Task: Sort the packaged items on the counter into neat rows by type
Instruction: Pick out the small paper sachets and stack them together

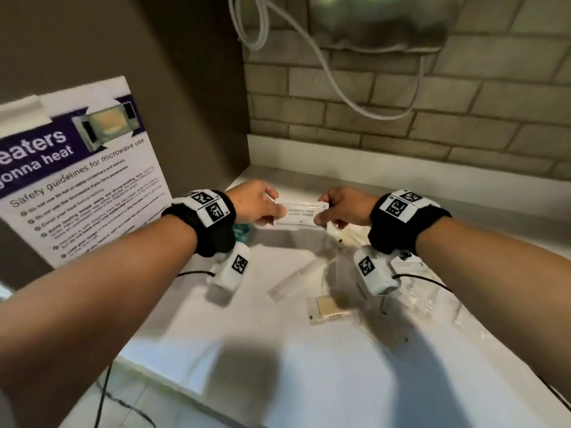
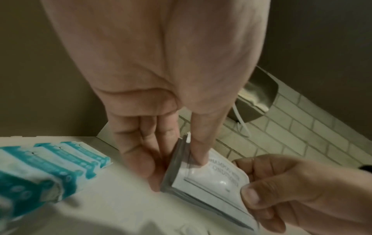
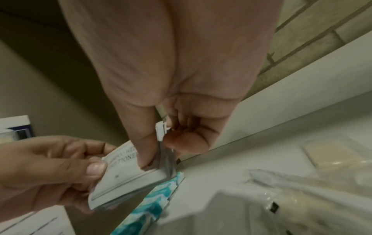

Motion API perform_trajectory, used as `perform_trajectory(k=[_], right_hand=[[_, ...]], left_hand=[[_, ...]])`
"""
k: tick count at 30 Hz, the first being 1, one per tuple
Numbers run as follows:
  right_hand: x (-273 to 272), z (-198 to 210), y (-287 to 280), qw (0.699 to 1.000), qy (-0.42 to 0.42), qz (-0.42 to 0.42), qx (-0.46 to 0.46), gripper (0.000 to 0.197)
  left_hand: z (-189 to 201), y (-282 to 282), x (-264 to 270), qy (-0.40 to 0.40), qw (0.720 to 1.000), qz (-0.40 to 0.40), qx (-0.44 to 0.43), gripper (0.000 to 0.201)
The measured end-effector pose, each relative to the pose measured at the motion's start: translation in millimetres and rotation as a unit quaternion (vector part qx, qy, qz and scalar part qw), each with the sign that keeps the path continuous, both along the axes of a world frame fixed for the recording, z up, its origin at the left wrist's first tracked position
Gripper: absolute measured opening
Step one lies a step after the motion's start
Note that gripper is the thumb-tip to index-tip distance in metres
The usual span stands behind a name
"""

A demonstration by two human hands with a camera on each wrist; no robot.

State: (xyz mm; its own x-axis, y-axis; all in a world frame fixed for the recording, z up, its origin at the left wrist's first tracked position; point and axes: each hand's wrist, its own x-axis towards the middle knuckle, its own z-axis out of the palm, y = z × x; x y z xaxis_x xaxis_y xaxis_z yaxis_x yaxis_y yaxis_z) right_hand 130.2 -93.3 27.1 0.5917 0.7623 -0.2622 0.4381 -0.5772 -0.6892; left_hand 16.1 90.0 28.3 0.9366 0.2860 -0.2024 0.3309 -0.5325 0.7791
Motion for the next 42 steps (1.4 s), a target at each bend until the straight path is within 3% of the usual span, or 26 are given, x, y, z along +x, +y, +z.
perform_trajectory(k=[6,8,12,16,19,24,28,31,36,42], right_hand=[[42.5,-12.9,17.4,0.997,0.01,-0.073,0.002,0.01],[53.5,-18.7,26.6,0.996,0.0,-0.084,-0.021,0.008],[71.0,-29.6,46.4,0.991,0.002,-0.115,-0.069,0.022],[82.2,-34.9,62.4,0.984,0.0,-0.139,-0.113,0.014],[95.8,-42.6,74.0,0.976,-0.003,-0.16,-0.145,0.023],[125.8,-67.0,89.9,0.963,-0.019,-0.161,-0.218,0.056],[122.0,-60.4,92.6,0.957,-0.025,-0.164,-0.239,0.047],[113.4,-59.8,94.4,0.949,-0.036,-0.194,-0.246,0.013],[98.8,-53.5,88.8,0.955,-0.051,-0.201,-0.214,0.011],[94.9,-45.5,69.7,0.963,-0.056,-0.187,-0.187,0.04]], left_hand=[[-11.0,13.2,56.2,0.023,0.999,0.042,0.019,0.036],[-19.7,16.5,71.7,0.022,0.997,0.059,0.037,0.029],[-31.5,23.2,98.4,0.049,0.992,0.063,0.098,0.029],[-42.5,32.7,122.9,0.07,0.988,0.056,0.129,0.026],[-49.7,43.9,140.0,0.093,0.985,0.037,0.14,0.029],[-63.0,55.6,153.9,0.12,0.982,0.026,0.141,0.029],[-65.6,59.4,161.5,0.128,0.984,0.015,0.125,0.03],[-64.8,57.5,163.4,0.128,0.978,-0.003,0.166,0.031],[-62.0,55.6,163.4,0.136,0.967,-0.025,0.213,0.032],[-49.6,53.8,160.0,0.142,0.958,-0.048,0.244,0.035]])
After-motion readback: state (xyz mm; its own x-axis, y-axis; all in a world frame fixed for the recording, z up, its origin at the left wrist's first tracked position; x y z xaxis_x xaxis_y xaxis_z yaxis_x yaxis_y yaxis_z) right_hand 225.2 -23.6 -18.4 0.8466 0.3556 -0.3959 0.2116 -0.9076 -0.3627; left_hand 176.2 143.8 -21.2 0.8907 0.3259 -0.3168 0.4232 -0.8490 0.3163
